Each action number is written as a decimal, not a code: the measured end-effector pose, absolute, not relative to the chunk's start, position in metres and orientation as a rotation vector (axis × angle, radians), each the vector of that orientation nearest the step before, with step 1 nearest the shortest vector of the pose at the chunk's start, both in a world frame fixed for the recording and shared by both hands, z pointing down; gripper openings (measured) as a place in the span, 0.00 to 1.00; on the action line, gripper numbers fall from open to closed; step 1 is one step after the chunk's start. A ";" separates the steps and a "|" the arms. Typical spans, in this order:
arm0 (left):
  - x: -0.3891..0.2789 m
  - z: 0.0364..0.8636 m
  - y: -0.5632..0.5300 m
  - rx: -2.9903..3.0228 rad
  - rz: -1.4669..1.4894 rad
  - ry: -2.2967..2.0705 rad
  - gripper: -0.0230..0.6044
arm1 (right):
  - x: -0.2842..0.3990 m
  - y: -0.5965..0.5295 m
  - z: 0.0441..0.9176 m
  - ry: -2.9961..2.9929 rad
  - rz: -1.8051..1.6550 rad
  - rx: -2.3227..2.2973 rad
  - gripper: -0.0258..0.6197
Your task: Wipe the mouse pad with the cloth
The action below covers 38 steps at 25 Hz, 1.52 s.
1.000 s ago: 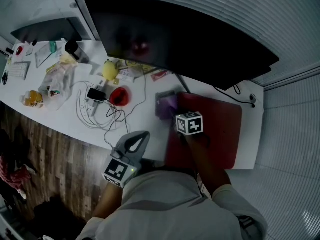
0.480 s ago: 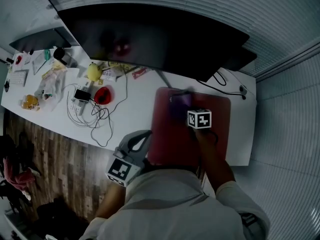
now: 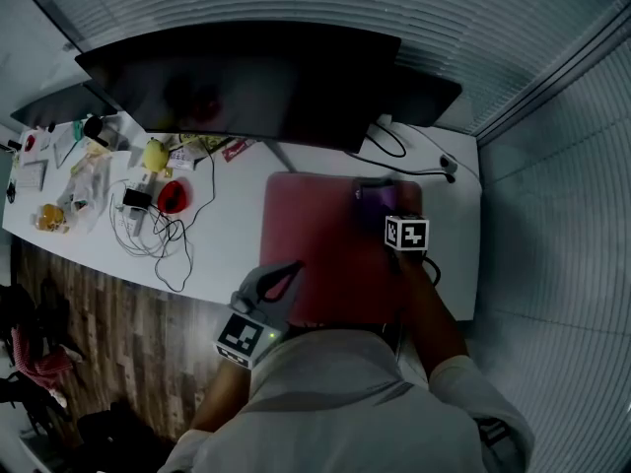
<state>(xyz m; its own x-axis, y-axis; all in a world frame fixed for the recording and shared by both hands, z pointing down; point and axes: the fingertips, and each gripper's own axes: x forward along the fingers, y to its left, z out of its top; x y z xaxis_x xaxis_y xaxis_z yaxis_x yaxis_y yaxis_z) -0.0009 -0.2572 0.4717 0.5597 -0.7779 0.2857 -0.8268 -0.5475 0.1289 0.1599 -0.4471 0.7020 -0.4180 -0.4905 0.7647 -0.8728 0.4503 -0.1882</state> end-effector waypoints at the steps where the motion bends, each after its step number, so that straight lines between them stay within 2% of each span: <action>1: 0.007 0.473 -0.258 2.550 0.291 -1.329 0.04 | 0.175 -0.450 0.702 -2.058 0.781 1.162 0.12; 11: 0.052 0.475 -0.256 2.578 0.262 -1.270 0.04 | 0.316 -0.451 0.703 -1.925 0.881 1.433 0.12; 17: 0.040 0.463 -0.242 2.613 0.224 -1.252 0.04 | 0.320 -0.421 0.664 -2.000 0.893 1.544 0.12; 20: 0.023 0.451 -0.229 2.645 0.212 -1.223 0.04 | 0.277 -0.401 0.620 -2.132 0.895 1.537 0.12; 26: -0.040 0.440 -0.200 2.653 0.193 -1.230 0.04 | 0.134 -0.353 0.577 -2.354 0.901 1.295 0.12; 38: -0.198 0.437 -0.141 2.555 0.123 -1.400 0.04 | -0.144 -0.259 0.580 -2.511 0.912 0.691 0.12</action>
<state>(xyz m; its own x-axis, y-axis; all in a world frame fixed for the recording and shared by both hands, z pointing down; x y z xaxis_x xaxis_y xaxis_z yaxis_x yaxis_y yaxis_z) -0.1982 -0.1406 0.4373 0.5413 -0.8213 0.1801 -0.8401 -0.5194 0.1561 -0.1437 -0.2590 0.5803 -0.8069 -0.3163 0.4988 -0.5627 0.6685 -0.4863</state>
